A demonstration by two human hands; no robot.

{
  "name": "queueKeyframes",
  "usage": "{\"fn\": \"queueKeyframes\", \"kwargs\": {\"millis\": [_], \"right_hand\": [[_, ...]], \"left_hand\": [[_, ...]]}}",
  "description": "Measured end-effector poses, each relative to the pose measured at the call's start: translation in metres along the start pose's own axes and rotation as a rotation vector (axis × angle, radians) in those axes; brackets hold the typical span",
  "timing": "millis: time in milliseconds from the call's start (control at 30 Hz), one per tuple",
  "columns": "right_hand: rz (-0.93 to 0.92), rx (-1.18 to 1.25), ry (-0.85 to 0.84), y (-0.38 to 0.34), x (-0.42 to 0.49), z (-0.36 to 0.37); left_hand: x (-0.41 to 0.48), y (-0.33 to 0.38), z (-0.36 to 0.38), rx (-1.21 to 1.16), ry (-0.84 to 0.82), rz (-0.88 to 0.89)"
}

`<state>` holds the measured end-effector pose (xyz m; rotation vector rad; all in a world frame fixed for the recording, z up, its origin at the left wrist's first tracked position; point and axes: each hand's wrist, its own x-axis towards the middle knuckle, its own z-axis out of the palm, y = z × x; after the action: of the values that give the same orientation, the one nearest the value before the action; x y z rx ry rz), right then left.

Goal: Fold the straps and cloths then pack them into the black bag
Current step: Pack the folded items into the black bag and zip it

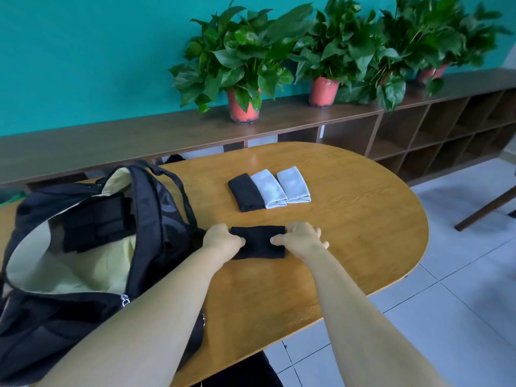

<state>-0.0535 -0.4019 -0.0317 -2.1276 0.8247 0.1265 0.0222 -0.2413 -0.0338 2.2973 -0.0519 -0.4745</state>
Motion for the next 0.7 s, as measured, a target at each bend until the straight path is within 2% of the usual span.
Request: {"fn": "queueKeyframes", "kwargs": {"millis": [133, 267, 433, 700], "right_hand": [[-0.038, 0.247, -0.089, -0.007, -0.012, -0.007], [-0.105, 0.359, -0.184, -0.025, -0.034, -0.028], [-0.193, 0.348, -0.259, -0.070, -0.063, -0.034], [-0.294, 0.265, -0.407, -0.182, -0.096, 0.023]], "left_hand": [[-0.019, 0.004, -0.018, -0.255, -0.068, -0.013], [-0.046, 0.009, -0.053, -0.488, -0.161, -0.015], [-0.077, 0.003, -0.113, -0.664, -0.225, 0.008], [-0.090, -0.057, -0.227, -0.766, -0.135, -0.039]]}}
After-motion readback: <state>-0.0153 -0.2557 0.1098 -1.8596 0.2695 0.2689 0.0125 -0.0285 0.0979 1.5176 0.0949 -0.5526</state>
